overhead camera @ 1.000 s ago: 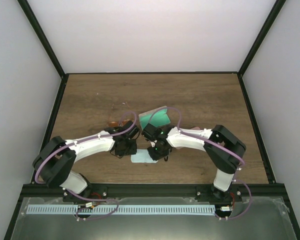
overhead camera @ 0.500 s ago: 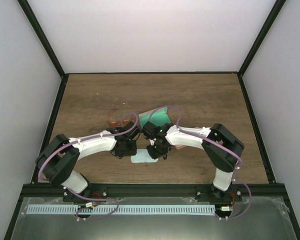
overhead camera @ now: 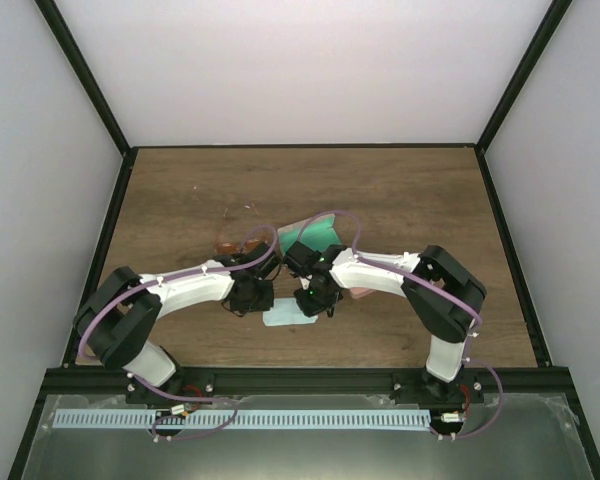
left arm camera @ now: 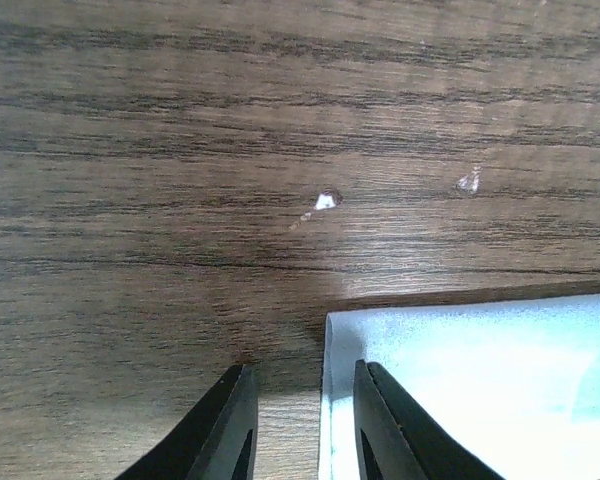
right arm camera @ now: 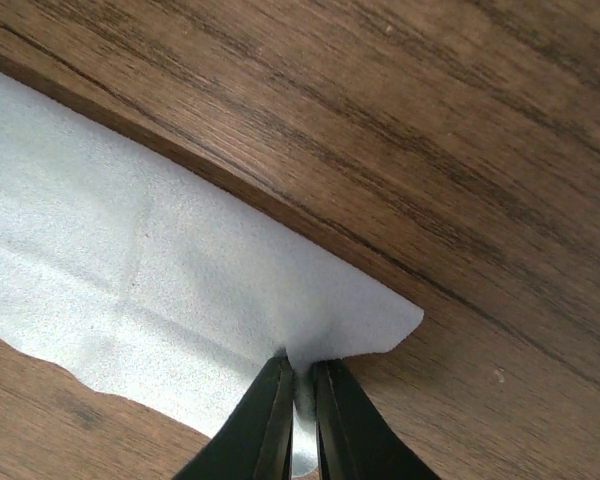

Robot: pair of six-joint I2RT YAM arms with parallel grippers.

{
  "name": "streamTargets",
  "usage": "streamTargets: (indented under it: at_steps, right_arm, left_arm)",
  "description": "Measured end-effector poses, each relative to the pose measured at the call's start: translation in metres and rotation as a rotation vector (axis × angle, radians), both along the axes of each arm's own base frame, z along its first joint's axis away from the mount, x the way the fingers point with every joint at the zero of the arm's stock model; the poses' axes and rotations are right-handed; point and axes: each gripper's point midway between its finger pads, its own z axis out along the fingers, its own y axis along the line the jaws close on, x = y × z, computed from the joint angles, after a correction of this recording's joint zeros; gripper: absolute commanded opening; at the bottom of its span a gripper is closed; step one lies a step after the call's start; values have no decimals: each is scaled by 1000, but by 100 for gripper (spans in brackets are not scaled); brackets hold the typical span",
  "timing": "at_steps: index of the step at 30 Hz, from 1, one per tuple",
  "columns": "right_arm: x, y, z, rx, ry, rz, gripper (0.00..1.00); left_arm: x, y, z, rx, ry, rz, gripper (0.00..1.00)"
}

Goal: Organize the sunglasses
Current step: Pick up the glasses cleaning cloth from the center of the board.

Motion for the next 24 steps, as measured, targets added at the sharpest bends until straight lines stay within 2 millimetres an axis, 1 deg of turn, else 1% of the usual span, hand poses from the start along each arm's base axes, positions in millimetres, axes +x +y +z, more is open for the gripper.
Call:
streamTargets:
  at_steps: [2, 5, 10, 15, 18, 24]
  right_arm:
    - [0, 0, 0, 0, 0, 0, 9]
    - [0, 0, 0, 2, 1, 0, 9]
    - [-1, 1, 0, 5, 5, 0, 9]
    - [0, 1, 0, 9, 9, -3, 9]
    - [0, 1, 0, 10, 11, -3, 9]
    - [0, 1, 0, 13, 15, -5, 9]
  left_arm:
    - [0, -1, 0, -3, 0, -5, 23]
    - [-1, -4, 0, -18, 4, -12, 22]
    - [-4, -13, 1, -64, 25, -31, 29]
    - [-6, -20, 1, -101, 41, -47, 30]
    - [-7, -23, 1, -115, 49, -53, 28]
    - [-8, -29, 0, -141, 62, -68, 20]
